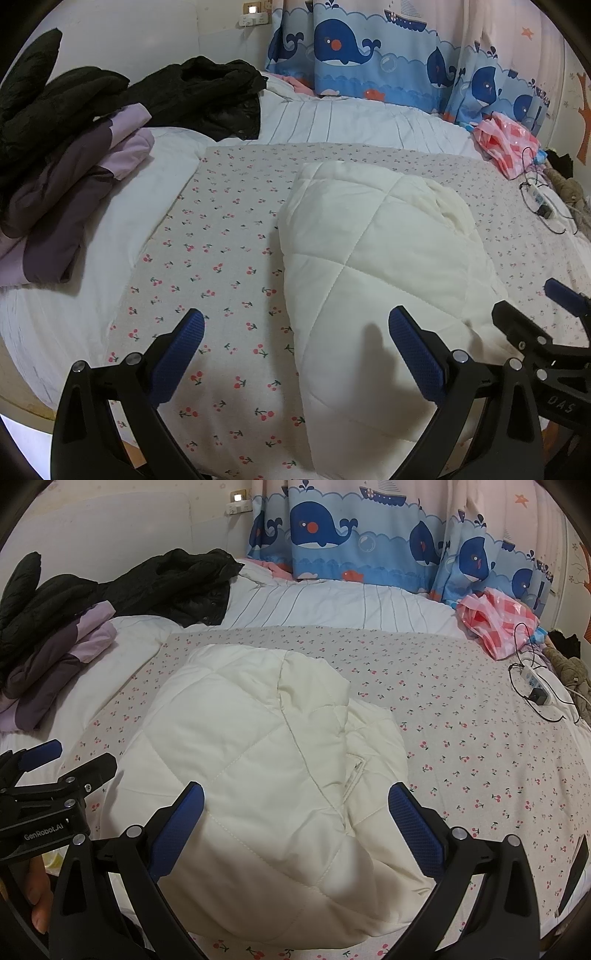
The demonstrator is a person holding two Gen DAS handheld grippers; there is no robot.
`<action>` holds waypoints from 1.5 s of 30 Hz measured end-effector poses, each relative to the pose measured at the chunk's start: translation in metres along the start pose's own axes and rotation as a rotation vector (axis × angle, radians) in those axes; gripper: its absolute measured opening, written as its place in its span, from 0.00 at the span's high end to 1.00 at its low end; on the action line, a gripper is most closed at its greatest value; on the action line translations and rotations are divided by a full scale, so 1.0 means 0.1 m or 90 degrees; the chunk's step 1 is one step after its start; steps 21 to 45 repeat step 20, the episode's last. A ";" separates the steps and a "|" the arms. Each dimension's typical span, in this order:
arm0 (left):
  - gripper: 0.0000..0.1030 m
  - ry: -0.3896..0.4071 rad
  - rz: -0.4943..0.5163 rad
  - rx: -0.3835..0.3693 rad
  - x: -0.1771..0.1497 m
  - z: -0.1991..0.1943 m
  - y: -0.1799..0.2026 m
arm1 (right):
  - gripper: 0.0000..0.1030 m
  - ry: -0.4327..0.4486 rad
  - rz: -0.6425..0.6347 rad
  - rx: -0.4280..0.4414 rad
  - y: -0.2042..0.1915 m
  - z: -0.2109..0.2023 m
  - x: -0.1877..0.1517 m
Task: Fold large clothes
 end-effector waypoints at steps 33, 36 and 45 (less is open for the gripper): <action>0.07 0.013 -0.025 0.014 -0.01 0.04 -0.07 | 0.06 -0.002 0.001 0.002 0.04 0.00 -0.02; 0.07 0.013 -0.025 0.014 -0.01 0.04 -0.07 | 0.06 -0.002 0.001 0.002 0.04 0.00 -0.02; 0.07 0.013 -0.025 0.014 -0.01 0.04 -0.07 | 0.06 -0.002 0.001 0.002 0.04 0.00 -0.02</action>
Point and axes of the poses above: each gripper's, at about its wrist camera, not at the fingertips, and z roughly the way its jaws point, y to its right, x to its top, the point moved 2 cm from there along z, roughly the way its jaws point
